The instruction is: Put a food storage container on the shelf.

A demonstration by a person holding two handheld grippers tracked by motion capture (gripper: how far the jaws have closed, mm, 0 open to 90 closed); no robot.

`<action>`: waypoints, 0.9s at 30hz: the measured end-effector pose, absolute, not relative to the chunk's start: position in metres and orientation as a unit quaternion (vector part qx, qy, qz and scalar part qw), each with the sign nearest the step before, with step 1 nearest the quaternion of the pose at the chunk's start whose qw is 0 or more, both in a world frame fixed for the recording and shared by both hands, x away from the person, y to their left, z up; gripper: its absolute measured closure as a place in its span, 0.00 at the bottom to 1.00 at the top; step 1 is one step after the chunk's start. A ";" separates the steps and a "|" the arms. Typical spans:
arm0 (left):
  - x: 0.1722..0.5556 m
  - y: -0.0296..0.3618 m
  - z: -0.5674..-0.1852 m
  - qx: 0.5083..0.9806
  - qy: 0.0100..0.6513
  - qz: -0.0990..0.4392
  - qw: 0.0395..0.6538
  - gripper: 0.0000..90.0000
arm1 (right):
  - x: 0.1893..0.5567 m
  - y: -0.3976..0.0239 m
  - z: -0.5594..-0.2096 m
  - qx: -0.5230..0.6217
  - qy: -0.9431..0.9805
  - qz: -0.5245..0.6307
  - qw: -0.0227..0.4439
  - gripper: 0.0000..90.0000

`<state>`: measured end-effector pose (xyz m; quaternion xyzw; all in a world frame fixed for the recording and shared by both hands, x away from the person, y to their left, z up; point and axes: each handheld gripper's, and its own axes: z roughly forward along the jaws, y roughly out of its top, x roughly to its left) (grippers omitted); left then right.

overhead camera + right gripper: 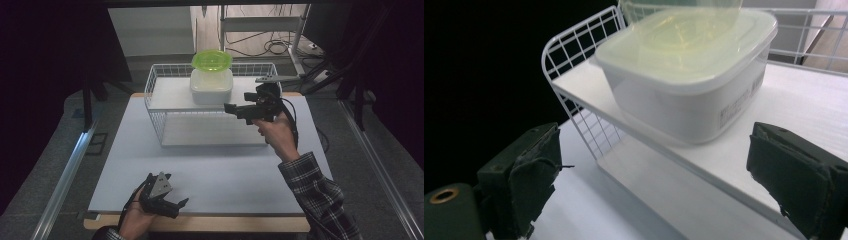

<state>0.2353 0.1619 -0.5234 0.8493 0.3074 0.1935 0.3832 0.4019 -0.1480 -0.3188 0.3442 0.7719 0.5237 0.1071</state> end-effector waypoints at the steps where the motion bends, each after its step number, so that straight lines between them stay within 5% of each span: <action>1: 0.235 0.162 -0.523 0.850 0.307 0.193 0.383 0.03 | 0.400 -0.148 -0.321 0.343 0.775 0.520 0.109 0.08; 27: 0.235 0.161 -0.524 0.851 0.308 0.191 0.380 0.03 | 0.369 -0.167 -0.382 0.321 0.802 0.493 0.097 0.03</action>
